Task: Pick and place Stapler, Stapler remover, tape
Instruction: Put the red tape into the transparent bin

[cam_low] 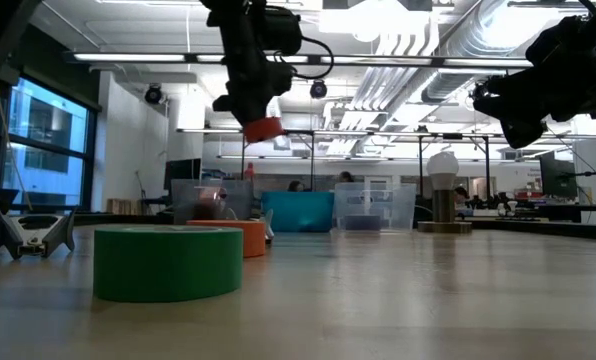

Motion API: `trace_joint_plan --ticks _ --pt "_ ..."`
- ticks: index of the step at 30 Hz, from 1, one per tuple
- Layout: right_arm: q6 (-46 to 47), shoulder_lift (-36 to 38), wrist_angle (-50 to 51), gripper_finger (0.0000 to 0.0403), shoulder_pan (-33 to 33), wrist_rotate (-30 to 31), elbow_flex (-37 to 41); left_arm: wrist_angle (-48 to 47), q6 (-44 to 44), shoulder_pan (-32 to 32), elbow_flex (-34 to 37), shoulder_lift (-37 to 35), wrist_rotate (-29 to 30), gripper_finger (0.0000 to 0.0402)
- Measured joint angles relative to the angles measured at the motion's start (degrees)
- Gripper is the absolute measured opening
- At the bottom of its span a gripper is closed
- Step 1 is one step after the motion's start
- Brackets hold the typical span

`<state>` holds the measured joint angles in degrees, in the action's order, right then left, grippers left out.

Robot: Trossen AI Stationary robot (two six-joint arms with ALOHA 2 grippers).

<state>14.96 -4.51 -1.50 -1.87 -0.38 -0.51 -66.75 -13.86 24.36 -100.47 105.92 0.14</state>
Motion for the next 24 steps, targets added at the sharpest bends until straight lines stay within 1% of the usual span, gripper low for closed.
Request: trace_joint_plan --ticks 3,6,14,19,24 --pt "0.01 0.00 0.00 0.0154 0.00 0.00 0.00 -1.22 3.15 0.00 -0.05 -0.34 -0.80 0.0039" --pt "0.02 0.00 0.00 0.0154 0.00 0.00 0.00 -1.34 4.17 0.00 -0.06 -0.32 -1.00 0.0039" --pt "0.00 0.00 0.00 0.0154 0.00 0.00 0.00 2.61 -1.61 -0.41 -0.06 -0.33 -0.85 0.0039" --pt "0.00 0.00 0.00 0.0154 -0.02 0.00 0.00 4.92 -1.57 -0.89 -0.06 -0.33 -2.76 0.0039" --pt "0.01 0.00 0.00 0.0154 0.00 0.00 0.00 7.47 1.20 -2.27 -0.04 -0.34 -3.29 0.0039"
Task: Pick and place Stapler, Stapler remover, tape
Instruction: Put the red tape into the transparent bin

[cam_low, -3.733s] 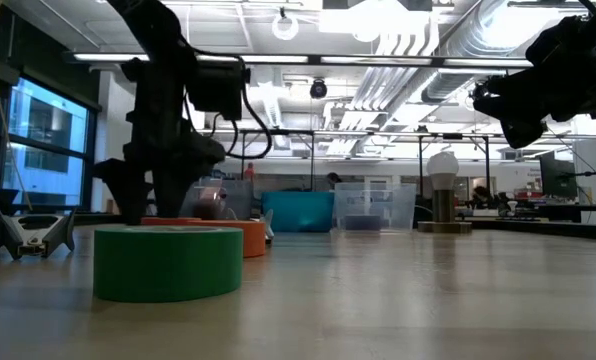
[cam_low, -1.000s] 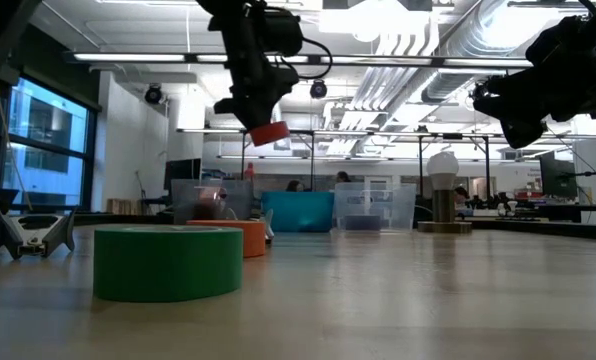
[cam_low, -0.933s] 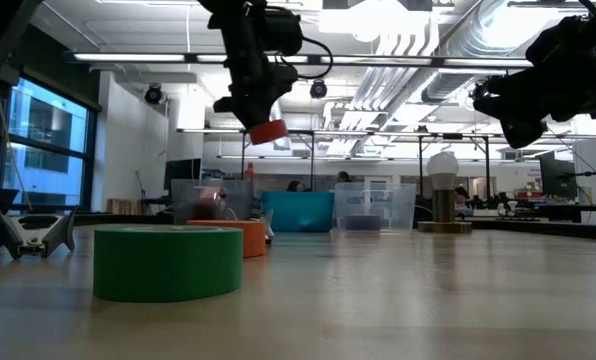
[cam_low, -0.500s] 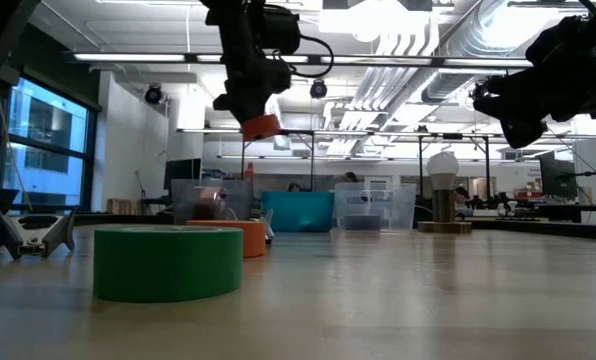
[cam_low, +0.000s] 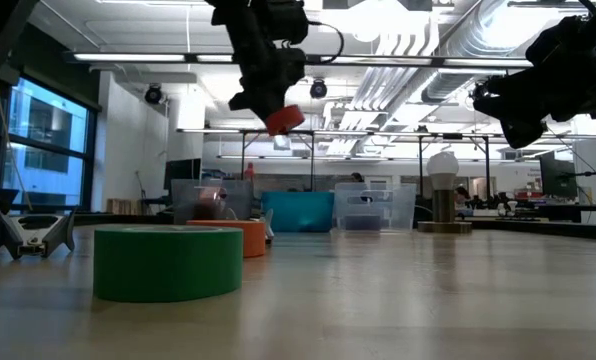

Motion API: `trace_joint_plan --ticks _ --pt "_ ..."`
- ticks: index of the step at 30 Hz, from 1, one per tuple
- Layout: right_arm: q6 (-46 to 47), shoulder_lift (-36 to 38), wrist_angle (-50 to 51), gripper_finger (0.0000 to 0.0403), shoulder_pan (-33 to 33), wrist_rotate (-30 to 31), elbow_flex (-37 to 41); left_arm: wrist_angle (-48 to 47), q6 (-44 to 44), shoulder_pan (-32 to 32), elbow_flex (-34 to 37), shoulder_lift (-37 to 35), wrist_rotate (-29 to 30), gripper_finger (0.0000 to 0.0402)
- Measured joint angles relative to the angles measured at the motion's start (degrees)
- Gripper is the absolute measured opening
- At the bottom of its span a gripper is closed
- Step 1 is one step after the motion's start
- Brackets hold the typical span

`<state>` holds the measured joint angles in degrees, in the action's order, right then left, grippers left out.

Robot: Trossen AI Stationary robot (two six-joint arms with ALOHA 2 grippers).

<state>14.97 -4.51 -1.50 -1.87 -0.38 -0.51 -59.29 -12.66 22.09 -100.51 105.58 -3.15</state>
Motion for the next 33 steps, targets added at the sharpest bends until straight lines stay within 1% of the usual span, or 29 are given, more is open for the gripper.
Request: trace_joint_plan --ticks 3,8,12,18,21,23,25,26,27,29,32,33 --pt "-0.01 0.00 0.00 0.0154 0.00 0.00 0.00 1.72 0.05 -0.47 0.00 0.00 -1.12 0.0039" --pt "-0.01 0.00 0.00 0.0154 -0.01 0.00 0.00 4.41 -1.07 -0.84 0.00 0.00 -1.28 0.0039" --pt "0.05 0.00 -0.02 0.0154 -0.01 -0.01 0.00 9.10 -0.92 -0.85 0.00 0.00 -1.24 0.0039" --pt "6.79 -0.02 -1.09 0.0154 0.02 0.39 0.00 16.26 -0.88 -0.84 0.02 0.00 0.88 0.0041" --pt "10.39 0.00 -1.83 0.0154 0.02 -1.09 0.00 19.77 0.75 -0.83 0.02 0.13 1.06 0.0056" --pt "12.81 0.00 -2.19 0.0154 0.02 -3.92 0.00 21.66 1.77 -0.85 0.02 0.22 1.17 0.0062" --pt "12.50 -0.01 -2.92 0.0154 0.03 -6.28 0.00 23.43 1.91 -1.14 0.02 0.22 1.64 0.0060" --pt "11.36 0.00 -3.20 0.0154 0.05 -6.53 0.00 24.21 1.92 -1.18 0.02 0.22 2.25 0.0055" --pt "10.13 -0.02 -3.97 0.0154 -0.01 -6.21 0.00 24.68 1.92 -1.35 0.02 0.22 2.84 0.0049" --pt "7.11 -0.03 -6.18 0.0154 0.00 -3.22 -0.15 25.88 1.93 -1.65 0.02 0.24 3.81 0.0038" --pt "5.75 -1.54 -6.03 0.0154 -0.04 6.84 -1.80 27.95 1.94 -1.95 0.02 0.24 4.06 0.0038" --pt "5.77 -2.61 -6.13 0.0154 -0.16 8.90 -2.47 28.73 2.06 -1.95 0.02 0.24 4.21 0.0038"
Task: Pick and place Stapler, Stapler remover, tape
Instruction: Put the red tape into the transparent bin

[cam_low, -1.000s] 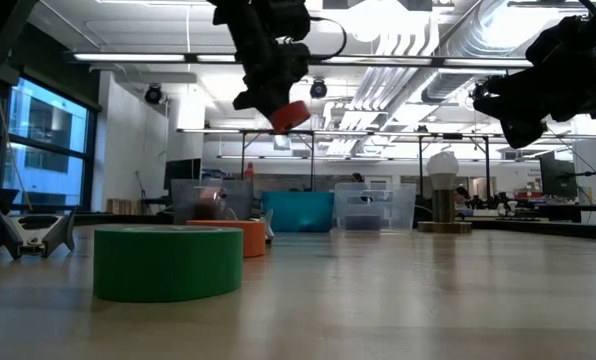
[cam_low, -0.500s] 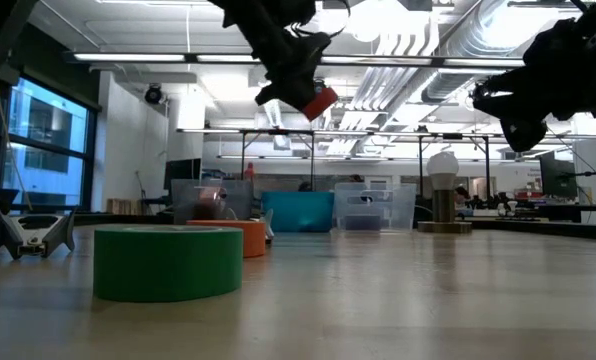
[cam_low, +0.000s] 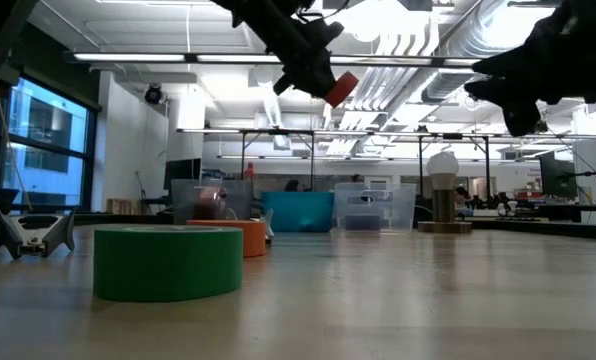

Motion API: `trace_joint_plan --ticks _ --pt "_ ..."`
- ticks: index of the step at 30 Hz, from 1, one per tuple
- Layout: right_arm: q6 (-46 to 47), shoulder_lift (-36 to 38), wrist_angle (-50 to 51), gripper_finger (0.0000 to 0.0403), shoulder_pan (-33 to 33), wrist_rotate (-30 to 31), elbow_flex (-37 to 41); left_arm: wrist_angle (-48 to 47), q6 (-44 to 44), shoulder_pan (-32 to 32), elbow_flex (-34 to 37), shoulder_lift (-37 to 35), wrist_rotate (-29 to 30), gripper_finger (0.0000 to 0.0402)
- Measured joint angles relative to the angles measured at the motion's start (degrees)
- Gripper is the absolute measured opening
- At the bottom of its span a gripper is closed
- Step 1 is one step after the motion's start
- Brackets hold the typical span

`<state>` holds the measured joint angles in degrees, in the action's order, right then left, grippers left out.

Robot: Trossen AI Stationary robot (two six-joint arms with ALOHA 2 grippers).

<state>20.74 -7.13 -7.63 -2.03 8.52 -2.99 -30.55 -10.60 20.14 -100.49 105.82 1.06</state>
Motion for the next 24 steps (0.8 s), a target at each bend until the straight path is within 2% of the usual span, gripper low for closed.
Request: trace_joint_plan --ticks 5,10,20,24 --pt "-0.47 -8.56 -1.43 0.0154 -2.11 -1.32 -4.56 4.18 2.77 -0.51 0.00 0.00 0.08 0.0038" --pt "-8.03 -17.88 -4.13 0.0154 -6.22 -1.81 -13.41 7.78 5.13 -1.20 0.00 0.00 -1.58 0.0038" --pt "-9.12 -34.32 -3.08 0.0154 -15.96 -18.43 -27.34 17.67 7.37 -1.55 0.02 0.02 -14.38 0.0038" --pt "-9.18 -37.91 -2.55 0.0164 -17.35 -18.95 -30.82 18.59 7.37 -1.55 0.02 0.03 -17.87 0.0038"
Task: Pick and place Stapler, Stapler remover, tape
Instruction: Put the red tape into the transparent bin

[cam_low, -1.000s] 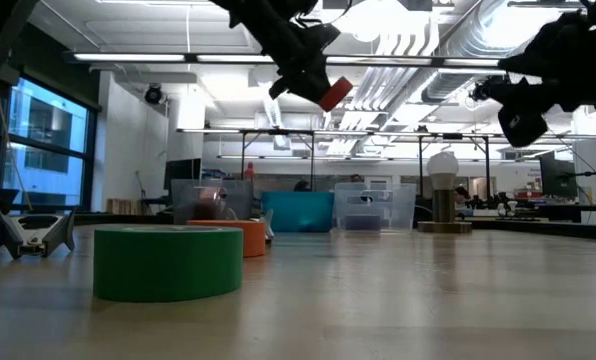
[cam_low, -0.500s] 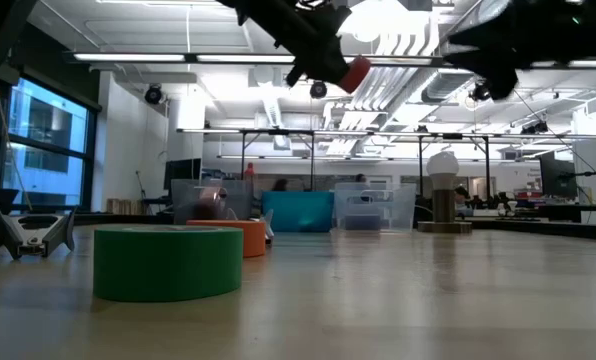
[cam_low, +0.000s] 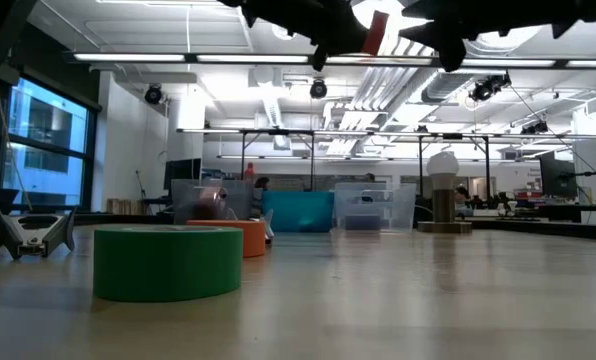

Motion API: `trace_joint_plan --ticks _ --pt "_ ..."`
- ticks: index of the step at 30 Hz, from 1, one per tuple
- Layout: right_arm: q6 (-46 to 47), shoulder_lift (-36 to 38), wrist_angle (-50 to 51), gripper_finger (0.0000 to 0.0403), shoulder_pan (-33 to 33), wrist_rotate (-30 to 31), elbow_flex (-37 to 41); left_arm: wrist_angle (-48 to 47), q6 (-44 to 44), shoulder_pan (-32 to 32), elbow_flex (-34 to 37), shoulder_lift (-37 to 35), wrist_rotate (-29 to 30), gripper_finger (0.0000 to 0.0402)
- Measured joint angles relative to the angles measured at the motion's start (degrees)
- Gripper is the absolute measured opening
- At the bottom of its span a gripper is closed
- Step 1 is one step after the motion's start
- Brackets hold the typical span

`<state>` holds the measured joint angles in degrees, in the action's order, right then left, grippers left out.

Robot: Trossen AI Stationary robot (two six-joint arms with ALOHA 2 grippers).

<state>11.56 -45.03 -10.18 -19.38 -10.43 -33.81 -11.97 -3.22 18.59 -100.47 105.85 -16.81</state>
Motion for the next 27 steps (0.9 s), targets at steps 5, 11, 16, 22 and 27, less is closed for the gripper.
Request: trace_joint_plan --ticks 5,11,16,22,27 --pt "-0.05 -2.49 0.01 0.0192 -0.60 -1.29 -3.55 0.55 0.00 0.00 0.00 0.02 -2.08 0.0038" --pt "-0.07 -6.87 -0.72 0.0207 -0.03 -5.47 -4.91 2.79 0.00 0.07 -0.02 0.02 -2.15 0.0038" --pt "-0.02 -7.57 -5.72 0.0207 0.29 -5.52 -4.91 3.07 -0.01 0.07 -0.01 0.02 -2.19 0.0038" --pt "-0.01 -8.27 -7.31 0.0203 0.28 -5.34 -4.91 3.61 -0.02 0.07 -0.02 -0.05 -2.32 0.0038" --pt "0.60 -11.17 -12.13 0.0192 0.29 -6.82 -4.91 4.73 0.00 0.02 -0.02 0.02 -3.63 0.0038"
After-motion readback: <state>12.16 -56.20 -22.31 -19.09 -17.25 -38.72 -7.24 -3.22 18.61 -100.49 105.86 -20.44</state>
